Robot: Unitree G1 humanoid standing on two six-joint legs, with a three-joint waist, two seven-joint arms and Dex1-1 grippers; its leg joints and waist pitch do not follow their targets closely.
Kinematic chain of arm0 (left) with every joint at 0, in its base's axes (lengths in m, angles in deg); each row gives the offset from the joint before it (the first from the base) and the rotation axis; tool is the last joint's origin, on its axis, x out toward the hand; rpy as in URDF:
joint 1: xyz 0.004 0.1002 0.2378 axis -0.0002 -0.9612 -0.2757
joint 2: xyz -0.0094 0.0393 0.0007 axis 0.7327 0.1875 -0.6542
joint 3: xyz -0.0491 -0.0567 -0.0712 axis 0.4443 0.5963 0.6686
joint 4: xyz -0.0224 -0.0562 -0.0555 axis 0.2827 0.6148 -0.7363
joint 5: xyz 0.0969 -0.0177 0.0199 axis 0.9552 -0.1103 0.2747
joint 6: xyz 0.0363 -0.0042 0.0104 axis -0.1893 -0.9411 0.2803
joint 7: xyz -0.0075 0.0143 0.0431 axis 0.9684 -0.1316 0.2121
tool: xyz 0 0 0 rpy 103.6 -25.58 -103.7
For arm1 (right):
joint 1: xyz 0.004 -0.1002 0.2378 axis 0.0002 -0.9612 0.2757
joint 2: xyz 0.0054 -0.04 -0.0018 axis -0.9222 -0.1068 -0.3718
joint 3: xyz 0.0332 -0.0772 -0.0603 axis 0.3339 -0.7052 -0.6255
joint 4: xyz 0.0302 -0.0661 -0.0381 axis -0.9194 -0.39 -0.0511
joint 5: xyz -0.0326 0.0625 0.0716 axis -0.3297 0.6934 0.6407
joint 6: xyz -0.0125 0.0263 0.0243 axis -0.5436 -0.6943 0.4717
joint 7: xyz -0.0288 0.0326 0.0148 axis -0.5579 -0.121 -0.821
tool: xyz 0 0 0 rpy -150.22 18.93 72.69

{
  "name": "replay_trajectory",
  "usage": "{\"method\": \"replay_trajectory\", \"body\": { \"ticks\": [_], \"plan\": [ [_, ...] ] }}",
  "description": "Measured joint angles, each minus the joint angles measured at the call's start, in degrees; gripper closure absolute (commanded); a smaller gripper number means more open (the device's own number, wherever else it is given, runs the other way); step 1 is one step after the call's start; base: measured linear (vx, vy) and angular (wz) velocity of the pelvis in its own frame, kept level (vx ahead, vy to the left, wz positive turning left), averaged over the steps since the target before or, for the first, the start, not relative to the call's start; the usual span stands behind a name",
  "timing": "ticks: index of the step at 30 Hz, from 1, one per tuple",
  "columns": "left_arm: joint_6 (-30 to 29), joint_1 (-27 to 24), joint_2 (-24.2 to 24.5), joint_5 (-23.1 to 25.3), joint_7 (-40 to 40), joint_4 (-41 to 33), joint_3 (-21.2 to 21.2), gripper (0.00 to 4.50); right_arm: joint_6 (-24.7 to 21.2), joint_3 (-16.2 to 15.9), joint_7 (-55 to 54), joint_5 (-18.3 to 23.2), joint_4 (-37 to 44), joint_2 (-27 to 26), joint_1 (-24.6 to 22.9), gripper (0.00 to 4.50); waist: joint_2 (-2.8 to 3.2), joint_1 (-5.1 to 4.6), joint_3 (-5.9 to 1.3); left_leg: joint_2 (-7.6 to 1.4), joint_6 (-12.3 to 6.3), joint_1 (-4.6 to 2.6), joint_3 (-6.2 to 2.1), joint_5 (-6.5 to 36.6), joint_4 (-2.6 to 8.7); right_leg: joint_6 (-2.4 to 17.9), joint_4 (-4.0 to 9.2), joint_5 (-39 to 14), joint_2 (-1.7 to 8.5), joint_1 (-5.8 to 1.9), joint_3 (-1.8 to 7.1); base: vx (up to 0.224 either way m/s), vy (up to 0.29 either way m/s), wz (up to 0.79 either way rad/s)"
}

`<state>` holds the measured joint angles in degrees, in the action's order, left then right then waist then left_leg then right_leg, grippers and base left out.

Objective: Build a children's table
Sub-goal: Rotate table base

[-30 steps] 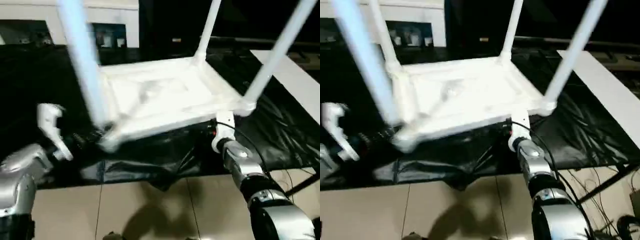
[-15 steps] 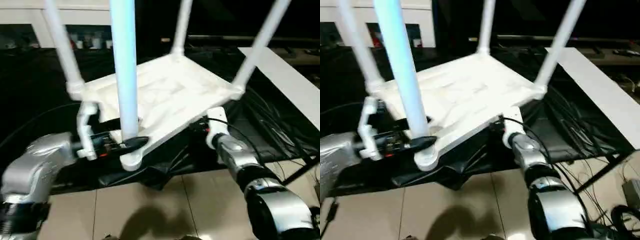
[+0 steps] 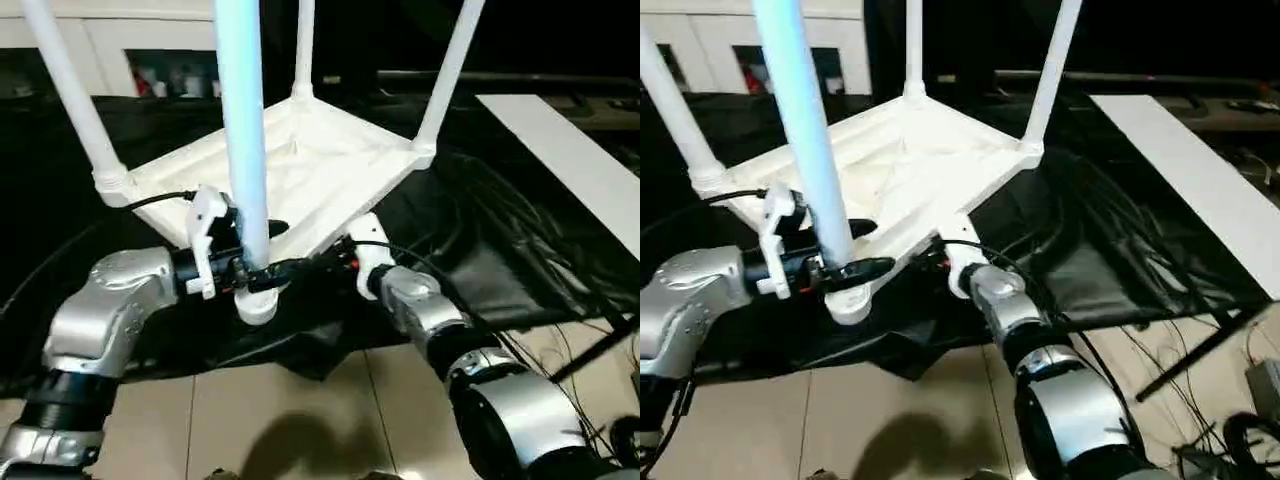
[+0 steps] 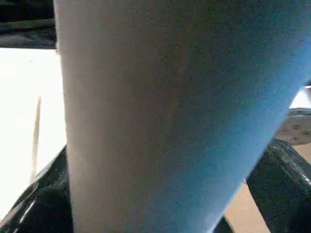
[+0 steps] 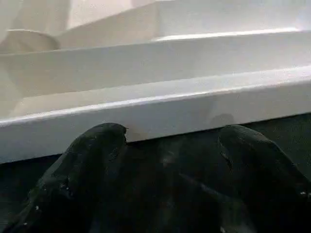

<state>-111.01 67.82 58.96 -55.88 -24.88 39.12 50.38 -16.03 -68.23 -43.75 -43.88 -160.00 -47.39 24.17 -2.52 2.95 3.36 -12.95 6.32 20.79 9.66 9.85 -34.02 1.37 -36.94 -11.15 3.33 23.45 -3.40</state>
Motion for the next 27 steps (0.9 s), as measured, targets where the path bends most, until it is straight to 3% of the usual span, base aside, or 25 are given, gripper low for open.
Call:
{"method": "replay_trajectory", "body": {
  "ticks": [7, 19, 27],
  "plan": [
    [1.15, 2.73, -4.02, 1.23, -0.03, 2.05, -1.94, 0.07, 0.28, 0.05, 2.65, -0.23, -0.02, 0.80, -0.01, 0.67, 0.07, 0.33, 0.05, -0.01, 0.00, 0.04, 0.01, 0.00, -0.02, 0.02, 0.00, 0.01, 0.00, 0.01, 0.00, 0.000, 0.000, 0.00],
    [1.60, 3.66, -8.96, 1.86, 0.29, 2.23, -3.60, 0.07, 0.75, 0.87, 2.77, -0.29, -1.03, 1.81, -0.04, 0.67, 0.11, -1.06, 0.07, -0.01, 0.00, 0.05, 0.00, 0.00, -0.02, 0.02, 0.05, 0.01, -0.02, 0.01, -0.01, 0.000, 0.000, 0.00],
    [3.08, 4.23, -11.73, 3.09, 0.14, 3.01, -4.81, 0.07, 0.90, 0.86, 2.46, -0.80, -1.04, 1.82, -0.04, 0.67, 0.14, -0.99, 0.09, -0.03, -0.01, 0.05, 0.00, 0.00, -0.01, 0.03, 0.16, 0.01, -0.04, 0.01, -0.02, 0.000, 0.000, 0.00]
  ]
}}
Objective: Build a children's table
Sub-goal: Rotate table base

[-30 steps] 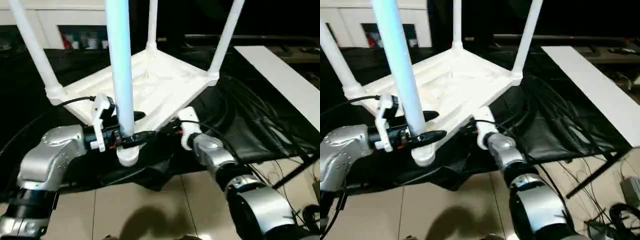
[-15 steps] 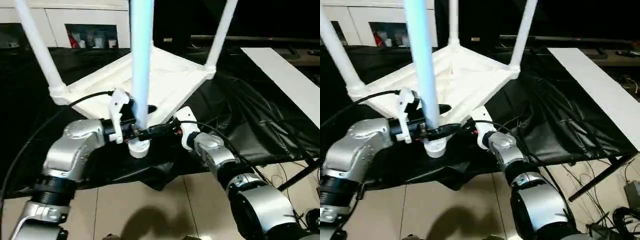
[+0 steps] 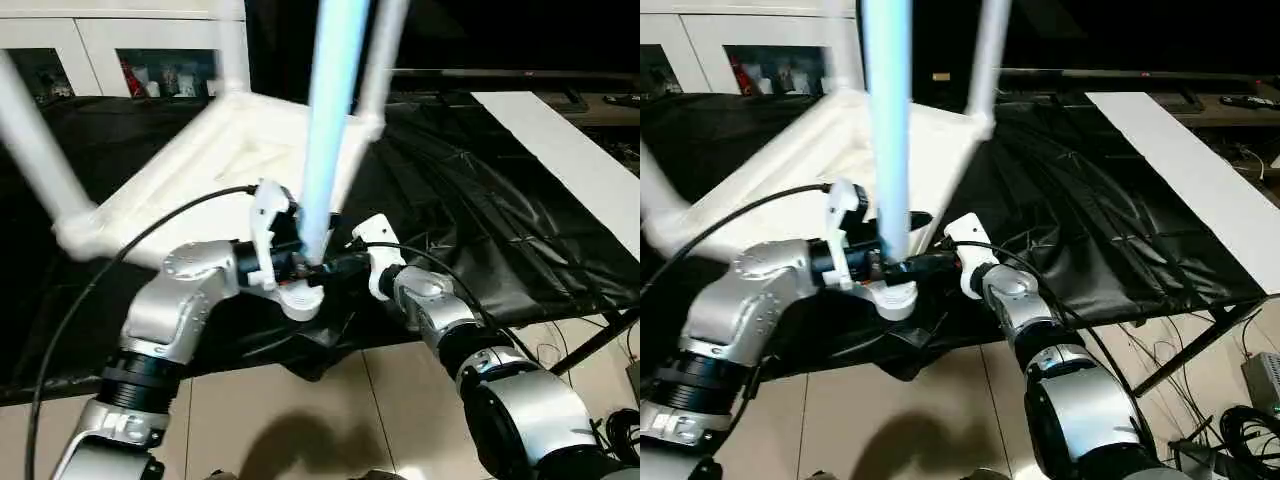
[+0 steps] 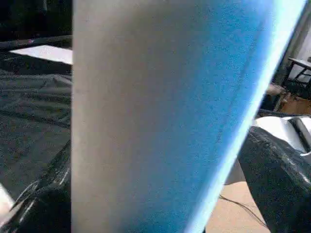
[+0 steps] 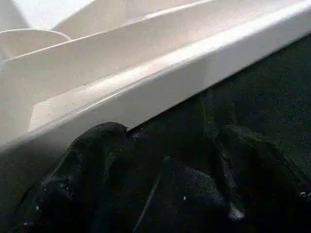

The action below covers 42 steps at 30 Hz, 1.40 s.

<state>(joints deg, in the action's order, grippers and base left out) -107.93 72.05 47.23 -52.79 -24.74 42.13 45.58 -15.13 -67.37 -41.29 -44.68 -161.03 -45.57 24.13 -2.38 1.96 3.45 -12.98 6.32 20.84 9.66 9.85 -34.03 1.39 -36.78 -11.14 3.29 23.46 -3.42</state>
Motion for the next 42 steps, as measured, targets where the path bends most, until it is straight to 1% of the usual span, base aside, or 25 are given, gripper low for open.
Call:
{"method": "replay_trajectory", "body": {
  "ticks": [2, 5, 6, 9, 11, 12, 13, 15, 17, 19, 22, 25, 28, 31, 33, 34, 36, 38, 40, 42],
  "plan": [
    [1.69, 1.39, -1.17, 1.71, -1.61, 2.08, -0.87, 0.07, 0.13, -0.10, -1.51, -0.45, -0.01, -0.08, 0.00, 0.67, 0.01, 0.11, 0.01, 0.01, 0.00, 0.02, 0.00, 0.00, 0.00, 0.03, 0.03, 0.02, 0.01, -0.01, 0.00, 0.000, 0.000, 0.00],
    [5.71, 4.60, -2.21, 5.70, -5.68, 7.12, -2.31, 0.07, 0.44, -0.24, -4.03, -1.35, -0.01, -0.38, 0.22, 0.67, 0.11, 0.12, 0.06, 0.02, 0.00, 0.01, 0.00, 0.00, 0.00, 0.04, 0.02, 0.03, 0.02, -0.02, -0.01, 0.000, 0.000, 0.00],
    [7.33, 5.70, -2.25, 7.23, -7.45, 9.12, -2.26, 0.07, 0.48, -0.24, -5.02, -1.53, -0.01, -0.38, 0.43, 0.67, 0.24, 0.07, 0.13, 0.01, 0.00, 0.01, 0.00, 0.00, 0.00, 0.04, 0.01, 0.04, 0.02, -0.01, -0.02, 0.000, 0.000, 0.00],
    [10.06, 7.50, -1.53, 9.01, -9.71, 11.93, -2.10, 0.07, 0.58, 0.04, -6.25, -1.56, -0.01, 0.63, 0.49, 0.67, 0.60, 0.11, 0.26, 0.01, 0.00, 0.02, -0.01, 0.00, 0.07, 0.04, 0.01, 0.03, 0.01, 0.00, -0.05, 0.000, 0.000, 0.00],
    [10.67, 7.83, -0.37, 9.62, -10.42, 13.14, -1.74, 0.07, 0.96, 0.76, -6.41, -1.09, 0.01, 1.13, 0.48, 0.67, 0.87, 0.16, 0.30, 0.01, 0.00, 0.06, -0.01, 0.00, 0.08, 0.03, 0.03, 0.02, 0.01, 0.03, -0.05, 0.000, 0.000, 0.00],
    [10.94, 7.81, -0.10, 9.52, -10.21, 13.53, -1.65, 0.07, 1.34, 1.49, -6.41, -0.80, 0.04, 1.92, 0.47, 0.67, 0.93, 0.38, 0.32, 0.01, -0.01, 0.09, -0.01, 0.00, 0.07, 0.04, 0.06, 0.02, 0.02, 0.04, -0.05, 0.000, 0.000, 0.00],
    [11.32, 7.82, 0.02, 9.64, -10.30, 13.84, -1.62, 0.07, 1.54, 1.85, -6.39, -0.25, 0.20, 2.49, 0.46, 0.67, 0.93, 0.50, 0.32, 0.01, -0.01, 0.11, 0.00, 0.00, 0.07, 0.04, 0.08, 0.02, 0.02, 0.05, -0.06, 0.000, 0.000, 0.00],
    [12.24, 8.03, 0.69, 10.16, -10.66, 15.05, -1.47, 0.07, 2.09, 2.89, -5.98, 0.85, 1.54, 3.32, 0.08, 0.67, 0.95, 0.45, 0.33, 0.01, -0.01, 0.11, 0.01, 0.00, 0.05, 0.04, 0.08, 0.02, 0.02, 0.04, -0.05, 0.000, 0.000, 0.00],
    [13.85, 9.34, 1.47, 11.15, -12.37, 18.09, -0.95, 0.07, 3.07, 4.40, -5.66, 2.31, 3.10, 4.30, -0.52, 0.67, 0.98, 0.37, 0.34, 0.01, -0.01, 0.06, 0.01, 0.00, 0.05, 0.06, 0.04, 0.05, 0.02, 0.04, -0.05, 0.000, 0.000, 0.00],
    [15.72, 10.70, 2.54, 12.36, -14.66, 21.52, -0.03, 0.07, 3.33, 5.93, -4.79, 3.74, 5.71, 4.88, -1.65, 0.67, 1.08, 0.19, 0.36, 0.01, -0.01, 0.02, 0.00, 0.00, 0.07, 0.08, -0.03, 0.07, 0.01, 0.00, -0.05, 0.000, 0.000, 0.00],
    [18.32, 11.99, 4.20, 14.48, -17.56, 26.03, 1.18, 0.07, 3.81, 6.71, -4.09, 5.19, 8.51, 5.19, -3.40, 0.67, 1.21, 0.03, 0.40, 0.02, 0.00, 0.03, -0.02, 0.00, 0.09, 0.09, -0.12, 0.09, 0.01, 0.00, -0.07, 0.000, 0.000, 0.00],
    [19.99, 12.17, 5.02, 15.55, -19.29, 28.80, 1.46, 0.07, 3.97, 6.81, -3.33, 5.98, 12.98, 5.01, -6.40, 0.67, 1.32, 0.35, 0.46, 0.01, 0.00, 0.02, -0.06, 0.00, 0.10, 0.10, -0.08, 0.09, 0.01, 0.06, -0.11, 0.000, 0.000, 0.00],
    [21.05, 12.37, 4.71, 15.80, -21.23, 30.19, 2.01, 0.07, 3.85, 6.75, -2.81, 7.00, 17.23, 4.62, -9.08, 0.67, 1.33, 0.84, 0.46, 0.01, -0.01, 0.11, -0.06, -0.01, 0.09, 0.10, 0.04, 0.09, 0.02, 0.06, -0.11, 0.000, 0.000, 0.00],
    [22.06, 12.37, 3.08, 14.66, -21.59, 29.81, 3.85, 0.07, 2.88, 6.69, -2.39, 7.22, 21.84, 4.66, -11.57, 0.67, 1.33, 1.38, 0.46, 0.01, -0.01, 0.19, -0.05, 0.00, 0.09, 0.10, 0.23, 0.09, 0.02, 0.06, -0.11, 0.000, 0.000, 0.00],
    [22.40, 11.88, 1.34, 12.53, -21.53, 27.97, 5.67, 0.07, 1.56, 6.39, -2.28, 7.21, 25.35, 4.70, -13.49, 0.67, 1.37, 1.64, 0.46, 0.01, -0.02, 0.23, -0.05, 0.00, 0.10, 0.10, 0.36, 0.09, 0.02, 0.03, -0.13, 0.000, 0.000, 0.00],
    [22.22, 10.99, 0.19, 10.31, -21.45, 25.18, 6.81, 0.07, -0.37, 5.61, -2.29, 7.12, 28.60, 4.62, -15.31, 0.67, 1.40, 1.79, 0.44, 0.01, -0.04, 0.29, -0.04, 0.01, 0.11, 0.10, 0.52, 0.09, 0.02, 0.03, -0.14, 0.000, 0.000, 0.00],
    [20.76, 6.63, -1.53, 6.33, -21.26, 17.75, 8.64, 0.07, -4.53, 4.67, -2.31, 7.19, 35.61, 4.65, -19.57, 0.67, 1.51, 1.79, 0.38, 0.02, -0.26, 0.22, 0.02, 0.15, 0.16, 0.10, 0.70, 0.02, 0.03, -0.09, -0.12, 0.000, 0.000, 0.00],
    [19.41, 3.97, -1.67, 5.35, -21.62, 15.15, 8.98, 0.07, -6.51, 4.18, -2.28, 7.24, 39.10, 4.72, -21.86, 0.67, 1.51, 1.66, 0.39, 0.02, -0.29, 0.28, 0.04, 0.17, 0.18, 0.09, 0.77, 0.01, 0.03, -0.03, -0.12, 0.000, 0.000, 0.00],
    [18.09, -0.69, -1.80, 4.45, -23.42, 10.49, 9.32, 0.07, -8.93, 3.34, -2.38, 7.31, 45.96, 4.82, -25.91, 0.67, 1.52, 1.39, 0.39, 0.01, -0.30, 0.25, 0.06, 0.19, 0.29, 0.04, 0.85, -0.02, 0.02, -0.04, -0.12, 0.000, 0.000, 0.00],
    [17.81, -5.77, -2.24, 3.80, -25.89, 5.91, 10.09, 0.07, -11.37, 2.90, -2.87, 7.55, 50.66, 4.85, -29.02, 0.67, 1.52, 1.18, 0.39, 0.00, -0.29, 0.21, 0.05, 0.18, 0.34, 0.00, 0.85, -0.04, 0.00, -0.05, -0.12, 0.000, 0.000, 0.00]
  ]
}}
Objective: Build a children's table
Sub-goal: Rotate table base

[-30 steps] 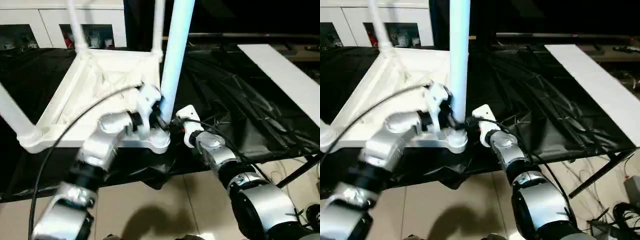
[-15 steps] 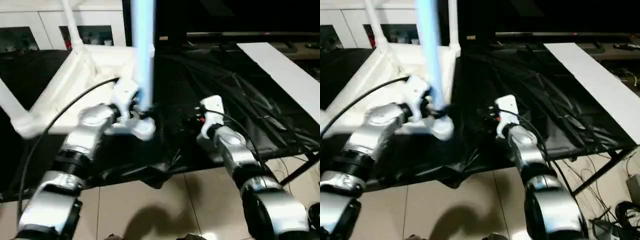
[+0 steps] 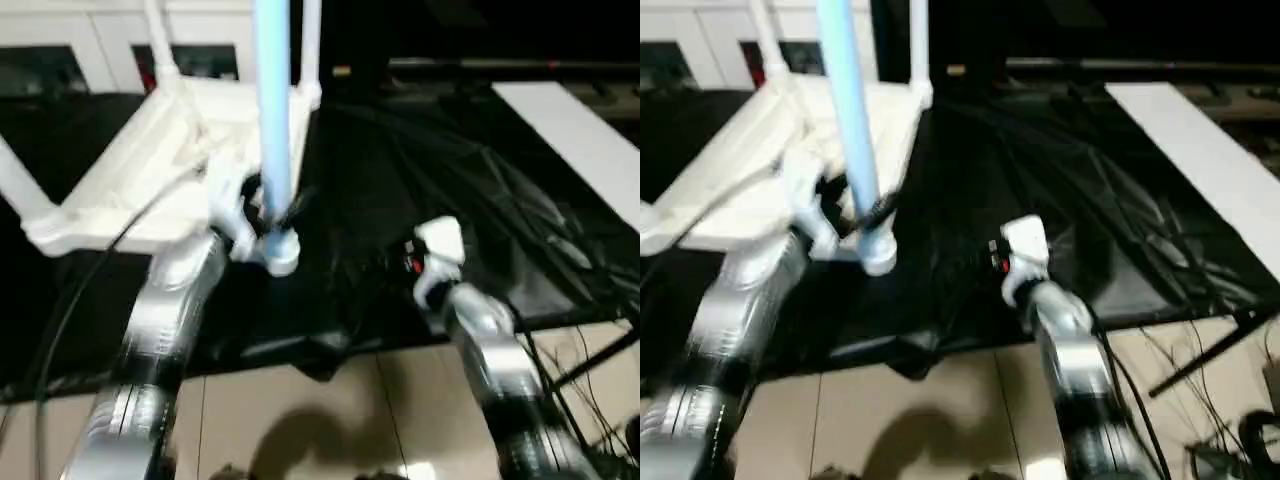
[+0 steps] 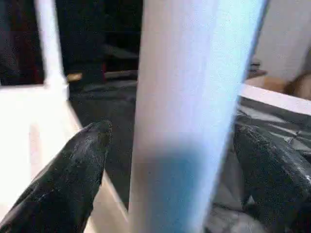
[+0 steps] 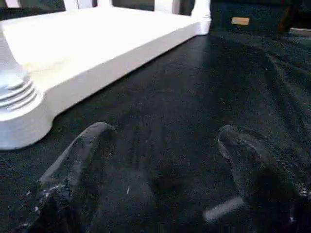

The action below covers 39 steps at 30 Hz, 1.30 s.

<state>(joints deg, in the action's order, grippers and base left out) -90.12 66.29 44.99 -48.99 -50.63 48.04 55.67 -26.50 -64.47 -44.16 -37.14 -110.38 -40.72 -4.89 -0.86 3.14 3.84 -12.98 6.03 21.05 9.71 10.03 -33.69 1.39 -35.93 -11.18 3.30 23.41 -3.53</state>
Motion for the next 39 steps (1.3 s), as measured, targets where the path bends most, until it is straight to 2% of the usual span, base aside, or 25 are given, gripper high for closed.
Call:
{"method": "replay_trajectory", "body": {
  "ticks": [4, 9, 12, 14, 16, 17, 18, 20, 21, 23, 24, 25, 26, 27, 28, 29, 30, 31, 33, 34, 35, 36, 37, 38, 39],
  "plan": [
    [0.69, -6.19, -1.14, 0.14, -3.95, -5.50, 3.17, 0.07, -3.65, -0.21, -0.97, 0.32, 5.90, -0.15, -3.00, 0.67, 0.02, -0.18, 0.01, 0.01, 0.01, -0.05, 0.00, 0.00, 0.00, -0.09, -0.02, 0.06, -0.01, -0.02, 0.02, 0.000, 0.000, 0.00],
    [3.21, -13.01, -1.63, 2.13, -9.59, -9.19, 8.21, 0.07, -5.93, -0.45, -2.05, 0.23, 11.71, 0.22, -5.80, 0.67, 0.00, -1.00, 0.01, 0.03, 0.02, -0.10, -0.04, 0.00, 0.04, -0.57, 0.02, -0.01, -0.01, -0.06, 0.02, 0.000, 0.000, 0.00],
    [2.00, -16.50, -1.38, 2.16, -10.50, -11.14, 7.99, 0.07, -6.21, -0.64, -2.34, 0.37, 14.47, 0.21, -8.17, 0.67, -0.03, -0.91, 0.00, 0.04, 0.02, -0.04, -0.05, 0.00, 0.06, -0.67, 0.12, -0.01, 0.00, -0.07, 0.02, 0.000, 0.000, 0.00],
    [1.27, -16.74, -1.38, 2.31, -11.08, -11.24, 7.46, 0.07, -6.79, -1.02, -2.19, 0.36, 15.01, 0.27, -8.56, 0.67, -0.05, -0.81, 0.01, 0.05, 0.02, -0.17, -0.07, 0.01, 0.10, -0.74, 0.30, -0.05, 0.00, -0.23, 0.00, 0.000, 0.000, 0.00],
    [0.38, -16.64, -1.71, 2.76, -11.95, -11.95, 6.72, 0.07, -7.46, -1.69, -1.68, 0.42, 15.99, 0.53, -9.06, 0.67, 0.21, -1.22, 0.14, 0.29, -0.03, 0.04, -1.33, 0.04, 0.46, -1.02, 1.24, -0.23, 0.24, -1.38, -1.10, 0.000, 0.005, 0.12],
    [0.24, -16.54, -1.95, 3.02, -12.14, -12.21, 6.41, 0.07, -7.55, -1.70, -1.67, 0.43, 16.15, 0.65, -9.16, 0.67, 0.28, -1.55, 0.17, 0.53, -0.10, 0.04, -1.96, 0.08, 0.68, -1.09, 1.91, -0.28, 0.58, -2.11, -2.30, -0.001, 0.011, 0.23],
    [0.19, -16.55, -2.09, 3.35, -12.45, -12.65, 6.05, 0.07, -7.59, -1.69, -1.70, 0.43, 16.39, 0.79, -9.14, 0.67, 0.32, -1.74, 0.19, 0.83, -0.38, 0.11, -3.00, 0.25, 0.81, -1.21, 2.73, -0.38, 1.37, -3.12, -4.20, 0.031, 0.022, 0.40],
    [0.17, -16.58, -2.16, 3.44, -12.68, -12.75, 5.91, 0.07, -7.66, -1.80, -1.65, 0.44, 16.45, 0.79, -9.10, 0.67, 0.49, -1.79, 0.28, 0.99, -0.71, 0.15, -4.09, 0.46, 0.74, -1.40, 3.59, -0.54, 2.16, -4.73, -6.58, 0.055, 0.016, 0.44],
    [0.17, -16.61, -2.20, 3.51, -12.69, -12.76, 5.91, 0.07, -7.95, -1.92, -1.50, 0.49, 16.45, 0.79, -9.10, 0.67, 0.64, -1.73, 0.37, 0.99, -0.72, 0.13, -4.50, 0.47, 0.67, -1.63, 4.07, -0.79, 2.22, -5.71, -7.26, 0.070, 0.008, 0.50],
    [0.13, -16.65, -2.19, 3.68, -12.70, -12.82, 5.91, 0.07, -8.15, -2.29, -0.93, 0.55, 16.46, 0.77, -9.10, 0.67, 0.82, -1.52, 0.47, 1.00, -0.77, 0.24, -4.68, 0.49, 0.46, -2.08, 4.41, -1.43, 2.70, -7.03, -8.29, 0.091, 0.017, 0.58],
    [-0.07, -16.76, -2.12, 3.76, -12.72, -13.03, 5.87, 0.07, -8.21, -2.66, -0.69, 0.62, 16.47, 0.65, -9.12, 0.67, 1.06, -1.54, 0.46, 0.92, -0.95, -0.21, -4.56, 0.58, 0.38, -2.42, 4.81, -1.73, 2.69, -7.70, -8.29, 0.131, 0.028, 0.63],
    [-0.26, -17.13, -1.84, 3.81, -12.76, -13.34, 5.87, 0.07, -8.30, -3.00, -0.70, 0.75, 16.56, 0.27, -9.02, 0.67, 0.93, -1.38, 0.54, 0.55, -0.97, -0.72, -3.95, 0.61, 0.59, -2.30, 4.73, -2.25, 2.27, -7.70, -6.98, 0.152, -0.007, 0.37],
    [-0.58, -17.57, -1.37, 3.86, -12.85, -13.62, 6.00, 0.07, -8.31, -3.44, -0.77, 0.94, 16.79, -0.44, -8.83, 0.67, 1.03, -1.28, 0.56, 0.57, -1.15, -1.29, -3.49, 0.74, 0.69, -1.49, 4.30, -2.83, 1.78, -7.86, -5.48, 0.152, -0.007, 0.37],
    [-0.87, -17.59, -0.90, 3.89, -13.11, -13.63, 6.24, 0.07, -8.31, -3.81, -0.78, 1.30, 17.00, -0.87, -8.80, 0.67, 0.86, -1.30, 0.52, 0.92, -1.38, -1.90, -2.94, 0.90, 0.81, -0.21, 3.35, -3.55, 1.74, -7.80, -4.26, 0.169, -0.006, 0.11],
    [-1.11, -17.55, -0.68, 3.90, -13.20, -13.80, 6.36, 0.07, -8.28, -3.81, -1.12, 1.58, 16.98, -1.06, -8.81, 0.67, 0.77, -1.40, 0.46, 1.42, -1.50, -2.77, -2.53, 1.57, 0.83, 1.68, 1.87, -4.93, 1.79, -7.69, -2.87, 0.180, 0.022, 0.06],
    [-1.17, -17.39, -0.42, 3.94, -13.17, -13.95, 6.36, 0.07, -8.21, -3.58, -1.55, 1.61, 16.98, -1.02, -8.82, 0.67, 0.79, -1.58, 0.39, 1.68, -1.47, -3.14, -2.34, 2.00, 0.84, 1.82, 1.43, -5.59, 1.82, -7.71, -2.10, 0.180, 0.022, 0.06],
    [-1.25, -16.73, -0.66, 4.03, -13.12, -13.99, 5.97, 0.07, -8.12, -3.04, -2.22, 1.61, 16.94, -0.69, -8.89, 0.67, 0.82, -1.43, -0.10, 2.14, -2.07, -2.57, -1.61, 2.19, 0.67, -0.03, 1.81, -5.83, 1.93, -8.36, -1.66, 0.151, 0.035, 0.01],
    [-1.27, -16.30, -0.86, 4.18, -13.08, -14.04, 5.49, 0.07, -8.12, -2.54, -2.51, 1.61, 16.87, -0.31, -9.04, 0.67, 1.17, -1.30, -0.62, 2.05, -2.84, -1.97, -1.70, 2.65, 0.17, -2.33, 2.49, -5.72, 1.88, -8.50, -1.59, 0.148, 0.038, 0.08],
    [-1.39, -15.79, -1.16, 4.36, -12.48, -14.21, 4.06, 0.07, -8.12, -1.18, -3.56, 1.58, 16.84, -0.15, -9.05, 0.67, 1.76, -1.54, -1.48, 2.01, -3.78, -1.34, -2.05, 3.67, -0.50, -3.44, 3.00, -6.03, 1.44, -8.66, -1.30, 0.163, 0.024, 0.10],
    [-1.45, -15.72, -1.10, 4.25, -12.16, -14.19, 4.14, 0.07, -8.14, -0.63, -4.13, 1.59, 16.85, -0.35, -9.04, 0.67, 1.89, -1.86, -1.68, 2.06, -3.71, -1.68, -2.60, 4.00, -0.63, -3.57, 2.54, -6.19, 1.06, -8.49, -1.18, 0.187, -0.030, 0.09],
    [-1.54, -15.80, -0.88, 4.02, -11.76, -14.11, 4.47, 0.07, -8.21, -0.60, -4.48, 1.62, 16.83, -0.52, -9.04, 0.67, 1.81, -2.40, -1.73, 2.14, -4.06, -1.90, -2.97, 4.41, -0.74, -3.16, 1.22, -6.76, 1.21, -7.80, -1.02, 0.187, -0.030, 0.09],
    [-1.93, -16.06, -0.27, 3.48, -11.34, -13.87, 5.26, 0.07, -8.26, -1.00, -4.69, 1.73, 16.87, -1.22, -8.72, 0.67, 1.38, -3.02, -1.98, 2.96, -4.68, -2.35, -4.57, 5.00, -0.80, -2.74, -3.40, -7.09, 2.06, -4.81, -0.15, 0.136, -0.068, -0.11],
    [-2.21, -16.19, 0.41, 3.37, -11.24, -13.46, 5.46, 0.07, -8.26, -1.34, -4.74, 1.80, 16.88, -1.58, -8.73, 0.67, 0.93, -3.35, -2.25, 3.90, -5.14, -2.83, -6.18, 5.31, -0.84, -2.79, -5.44, -6.59, 2.34, -2.40, 0.71, -0.002, -0.102, -0.46],
    [-2.53, -16.17, 1.14, 3.38, -11.05, -13.26, 5.51, 0.07, -8.26, -1.32, -4.75, 1.81, 16.88, -1.55, -8.88, 0.67, 0.10, -3.88, -2.64, 5.13, -5.39, -2.93, -7.54, 5.47, -1.79, -3.82, -4.64, -5.26, 2.70, -0.74, 2.32, -0.002, -0.102, -0.46],
    [-3.31, -14.82, 0.91, 3.38, -10.43, -12.85, 5.06, 0.07, -8.20, -0.40, -4.84, 1.89, 16.93, -0.28, -9.22, 0.67, -0.58, -5.14, -3.00, 6.42, -5.81, -0.77, -7.97, 5.27, -5.10, -4.80, -5.00, -6.07, 3.08, -0.23, 4.63, -0.092, -0.072, -0.24]
  ]
}}
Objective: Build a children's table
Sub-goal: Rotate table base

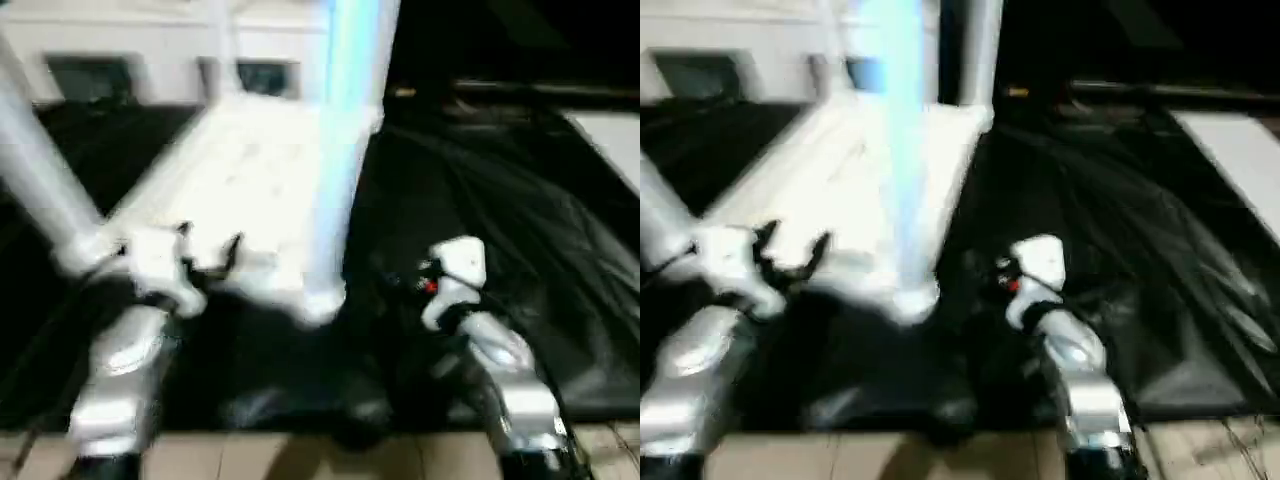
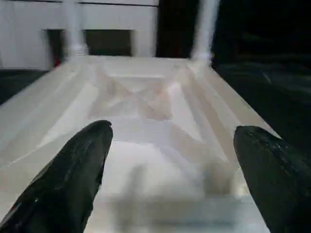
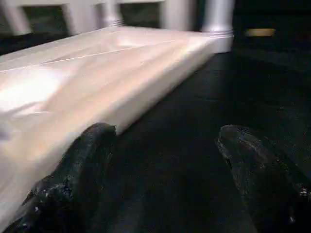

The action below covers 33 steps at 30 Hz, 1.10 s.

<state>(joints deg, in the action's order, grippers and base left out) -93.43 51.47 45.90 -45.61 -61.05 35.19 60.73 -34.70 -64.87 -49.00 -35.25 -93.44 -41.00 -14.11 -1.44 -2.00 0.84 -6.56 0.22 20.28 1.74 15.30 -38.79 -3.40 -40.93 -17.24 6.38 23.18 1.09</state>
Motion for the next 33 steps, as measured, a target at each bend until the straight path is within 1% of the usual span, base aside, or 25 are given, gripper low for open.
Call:
{"method": "replay_trajectory", "body": {
  "ticks": [1, 2, 3, 4, 5, 6, 7, 8, 9, 11, 12, 14, 15, 17, 18, 21, 24, 27, 28, 30, 31, 32, 33],
  "plan": [
    [-0.53, 1.09, -1.51, -0.02, 0.56, 0.20, -1.72, 0.07, -0.08, 1.44, -0.15, -0.01, -0.23, 1.07, -1.03, 0.67, 0.11, 0.11, -0.05, -0.35, -0.63, 0.80, 0.68, -0.32, -1.63, 0.11, -0.25, -0.31, -0.35, -0.32, 0.33, 0.000, 0.000, 0.00],
    [-0.64, 1.14, -2.17, -0.08, 1.14, -0.27, -3.19, 0.07, -0.20, 2.61, -0.38, -0.03, -0.58, 1.95, -1.05, 0.67, 0.34, 0.27, -0.15, -0.66, -0.78, 0.93, 1.62, -0.73, -0.40, 0.38, 0.11, 0.02, -0.99, -0.35, 0.46, 0.000, 0.000, 0.00],
    [-0.95, 1.23, -2.10, -0.14, 1.33, 0.14, -3.60, 0.07, -0.20, 3.25, -0.58, -0.01, -0.59, 2.01, -0.98, 0.67, 0.84, 0.17, -0.09, -1.11, 0.91, 0.84, 2.10, -0.75, 2.55, 0.86, 0.69, 0.46, -1.88, -0.42, -0.33, -0.051, -0.037, -0.04],
    [-1.07, 1.23, -1.69, -0.14, 1.32, 0.61, -3.44, 0.07, -0.21, 3.17, -0.59, -0.02, -0.60, 1.77, -0.98, 0.67, 0.99, 0.32, -0.01, -1.75, 3.38, 0.85, 1.92, -1.22, 2.96, 1.18, 1.19, 0.88, -2.61, -0.61, -0.54, -0.076, -0.047, -0.14],
    [-1.15, 1.22, -1.47, -0.13, 1.22, 1.33, -3.06, 0.07, -0.20, 2.93, -0.60, -0.01, -0.60, 1.67, -0.84, 0.67, 1.20, 0.54, 0.11, -2.65, 5.15, 0.74, 1.81, -1.48, 3.20, 1.46, 1.83, 1.33, -3.21, -0.94, -0.91, -0.076, -0.047, -0.14],
    [-1.26, 1.22, -1.23, -0.11, 1.09, 2.15, -2.67, 0.07, -0.20, 2.56, -0.63, -0.01, -0.61, 1.56, -0.38, 0.67, 1.50, 0.83, 0.31, -3.29, 6.08, 0.66, 1.80, -1.74, 3.38, 1.52, 2.60, 1.91, -3.38, -1.42, -1.57, -0.053, -0.042, 0.00],
    [-1.39, 1.22, -1.02, -0.11, 1.02, 2.67, -2.41, 0.07, -0.20, 2.26, -0.63, 0.01, -0.60, 1.58, 0.12, 0.67, 1.77, 1.03, 0.49, -3.59, 6.51, 0.32, 1.91, -1.90, 3.45, 1.61, 3.12, 2.30, -3.41, -1.80, -1.85, -0.080, 0.001, 0.11],
    [-1.52, 1.22, -0.76, -0.11, 0.99, 3.02, -2.30, 0.07, -0.18, 1.85, -0.61, 0.03, -0.60, 1.49, 0.47, 0.67, 1.98, 1.37, 0.71, -3.83, 6.77, 0.11, 2.25, -2.00, 3.55, 1.81, 3.57, 2.51, -3.36, -2.21, -1.94, -0.080, 0.001, 0.11],
    [-1.67, 1.26, -0.57, -0.11, 0.84, 3.08, -1.97, 0.07, -0.17, 1.43, -0.51, 0.04, -0.61, 1.45, 0.50, 0.67, 2.09, 1.88, 0.83, -4.27, 6.71, -0.09, 2.96, -2.05, 3.60, 2.19, 3.92, 2.65, -3.21, -2.52, -1.89, -0.101, 0.030, 0.07],
    [-1.77, 1.65, 0.16, -0.11, 0.70, 3.84, -1.14, 0.07, -0.16, 1.09, -0.01, 0.03, -0.67, 1.47, 0.54, 0.67, 2.10, 2.49, 0.99, -4.48, 6.39, -0.27, 4.01, -2.40, 3.59, 2.19, 3.91, 2.81, -2.90, -2.77, -1.79, -0.099, 0.034, 0.08],
    [-1.75, 2.14, 0.54, -0.20, 1.08, 4.49, -0.50, 0.07, -0.16, 1.05, 0.31, 0.03, -0.70, 1.60, 0.57, 0.67, 2.02, 2.83, 1.08, -4.64, 6.22, -0.32, 4.60, -2.53, 3.59, 2.30, 3.91, 2.89, -2.76, -2.87, -1.71, -0.090, 0.034, 0.12],
    [-1.86, 3.55, 2.22, -1.01, 3.30, 6.29, -0.33, 0.07, -0.07, 0.72, 1.35, 0.03, -1.40, 2.29, 1.30, 0.67, 1.75, 3.26, 1.26, -4.93, 6.11, -0.30, 5.12, -2.60, 3.59, 2.35, 3.91, 3.01, -2.56, -2.88, -1.65, -0.077, 0.018, 0.08],
    [-2.29, 4.75, 3.99, -1.41, 5.70, 7.64, -0.40, 0.07, 0.04, 0.60, 2.18, 0.07, -2.39, 2.87, 2.46, 0.67, 1.63, 3.56, 1.33, -5.00, 6.04, -0.24, 5.29, -2.71, 3.59, 2.43, 3.92, 3.17, -2.51, -2.78, -1.65, -0.068, 0.010, 0.01],
    [-2.97, 6.25, 6.78, -1.43, 9.42, 8.50, -0.82, 0.07, 0.13, 0.54, 3.20, 0.08, -3.05, 3.97, 3.79, 0.67, 1.43, 3.86, 1.39, -5.06, 5.87, -0.08, 5.35, -3.16, 3.59, 2.38, 3.92, 3.51, -2.51, -2.56, -1.68, -0.056, 0.009, -0.05],
    [-3.07, 7.02, 8.72, -1.31, 12.35, 9.18, -1.69, 0.07, 0.22, 0.51, 4.12, 0.07, -3.72, 4.75, 4.63, 0.67, 1.31, 3.99, 1.38, -5.09, 5.85, 0.00, 5.42, -3.32, 3.59, 2.31, 3.91, 3.73, -2.50, -2.44, -1.67, 0.000, 0.000, 0.00],
    [-3.02, 9.00, 15.59, 0.37, 23.02, 10.67, -7.33, 0.07, 0.05, -0.30, 8.25, 0.05, -5.79, 7.87, 5.70, 0.67, 1.07, 4.27, 1.32, -5.23, 5.96, 0.28, 5.45, -3.49, 3.62, 2.28, 3.90, 3.86, -2.57, -2.16, -1.75, 0.000, 0.000, 0.00],
    [-2.09, 11.43, 19.68, 3.06, 32.28, 12.92, -12.51, 0.07, -0.09, -1.52, 12.75, 0.04, -7.25, 10.37, 6.04, 0.67, 1.04, 4.34, 1.34, -5.26, 6.01, 0.42, 5.54, -3.57, 3.66, 2.28, 3.94, 3.85, -2.70, -2.00, -1.73, 0.000, 0.000, 0.00],
    [-1.53, 14.41, 21.84, 4.94, 39.92, 14.99, -16.18, 0.07, -0.10, -3.55, 17.67, 0.10, -7.67, 12.43, 7.06, 0.67, 1.03, 4.33, 1.34, -5.33, 5.94, 0.86, 5.54, -4.04, 3.75, 2.28, 3.93, 3.86, -2.86, -1.54, -1.73, 0.000, 0.000, 0.00],
    [-1.37, 15.15, 22.06, 5.31, 41.68, 15.37, -16.94, 0.07, -0.04, -3.89, 18.88, 0.11, -7.69, 12.83, 7.26, 0.67, 1.02, 4.34, 1.34, -5.33, 5.93, 0.87, 5.55, -4.11, 3.84, 2.29, 3.94, 3.85, -2.88, -1.48, -1.72, 0.000, 0.000, 0.00],
    [-0.56, 18.30, 22.30, 7.52, 44.98, 18.29, -19.74, 0.07, -0.01, -5.67, 22.55, 0.02, -8.33, 14.62, 8.34, 0.67, 0.97, 4.34, 1.37, -5.33, 5.97, 0.91, 5.58, -4.18, 3.99, 2.29, 3.94, 3.85, -2.88, -1.36, -1.73, 0.000, 0.000, 0.00],
    [0.02, 19.06, 22.26, 8.10, 45.65, 19.12, -20.13, 0.07, 0.14, -6.02, 23.44, 0.00, -8.49, 14.70, 8.75, 0.67, 0.95, 4.36, 1.38, -5.34, 5.99, 0.88, 5.59, -4.21, 4.07, 2.30, 3.95, 3.84, -2.88, -1.36, -1.73, 0.000, 0.000, 0.00],
    [1.60, 21.09, 21.69, 9.36, 46.22, 21.85, -21.29, 0.07, 0.60, -6.74, 25.06, -0.10, -9.26, 15.45, 9.39, 0.67, 0.91, 4.36, 1.40, -5.34, 5.99, 0.85, 5.60, -4.22, 4.08, 2.31, 3.93, 3.84, -2.89, -1.36, -1.73, 0.000, 0.000, 0.00],
    [4.06, 24.54, 20.41, 11.34, 46.21, 26.60, -22.52, 0.33, 1.14, -7.94, 27.19, -0.39, -10.75, 16.36, 10.59, 0.67, 0.81, 4.57, 1.46, -5.35, 5.99, 0.90, 5.60, -4.24, 4.13, 2.33, 3.92, 3.85, -2.87, -1.34, -1.79, 0.000, 0.000, 0.00]
  ]
}}
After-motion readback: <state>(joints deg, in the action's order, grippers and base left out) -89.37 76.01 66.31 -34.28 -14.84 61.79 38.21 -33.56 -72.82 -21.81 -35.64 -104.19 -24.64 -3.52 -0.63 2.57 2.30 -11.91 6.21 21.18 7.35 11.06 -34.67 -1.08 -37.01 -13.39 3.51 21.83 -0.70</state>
